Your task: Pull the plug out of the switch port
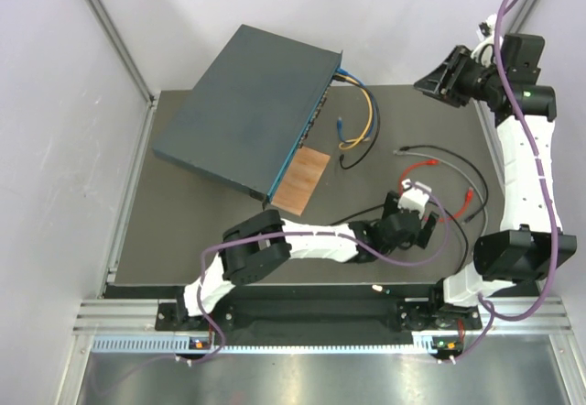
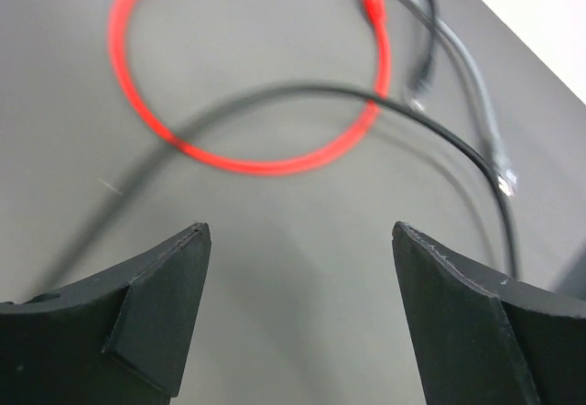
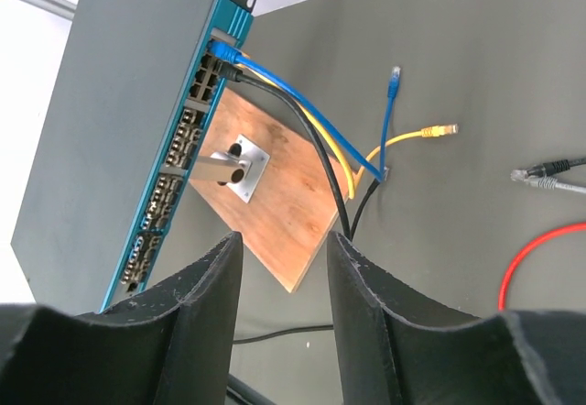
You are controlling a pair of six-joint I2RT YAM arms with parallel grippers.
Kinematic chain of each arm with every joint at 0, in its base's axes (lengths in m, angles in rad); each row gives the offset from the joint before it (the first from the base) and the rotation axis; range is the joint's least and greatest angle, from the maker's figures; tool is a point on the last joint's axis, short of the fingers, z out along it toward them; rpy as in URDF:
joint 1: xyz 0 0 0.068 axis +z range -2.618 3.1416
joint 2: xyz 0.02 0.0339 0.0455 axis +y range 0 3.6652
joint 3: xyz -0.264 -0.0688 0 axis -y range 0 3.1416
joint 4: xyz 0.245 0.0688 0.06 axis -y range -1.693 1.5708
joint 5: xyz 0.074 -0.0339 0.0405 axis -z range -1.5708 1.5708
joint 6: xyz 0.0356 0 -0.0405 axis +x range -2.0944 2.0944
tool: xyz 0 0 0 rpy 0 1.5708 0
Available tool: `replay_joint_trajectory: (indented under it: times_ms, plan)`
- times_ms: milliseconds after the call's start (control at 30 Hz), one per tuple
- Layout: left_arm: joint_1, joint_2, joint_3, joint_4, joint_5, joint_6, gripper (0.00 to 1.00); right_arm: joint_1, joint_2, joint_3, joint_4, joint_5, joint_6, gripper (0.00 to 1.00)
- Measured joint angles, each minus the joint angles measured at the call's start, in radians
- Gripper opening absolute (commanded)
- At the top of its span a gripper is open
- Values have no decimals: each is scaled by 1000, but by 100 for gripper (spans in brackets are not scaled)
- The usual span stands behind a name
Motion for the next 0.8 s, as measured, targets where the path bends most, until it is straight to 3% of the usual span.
replay_joint_trajectory:
  times_ms: [167,267,533,800]
  plan:
    - [49,-76,17,-103,36,91,82,0,2,1,-2,-3,0,44]
    - [46,-205,13,-195,49,140,83,7,3,-2,19,-26,29,45]
    - [43,-601,126,-439,-27,197,85,108,-22,-230,348,-77,314,49]
    - [322,-743,313,-710,-156,126,86,301,-29,-446,669,73,565,42]
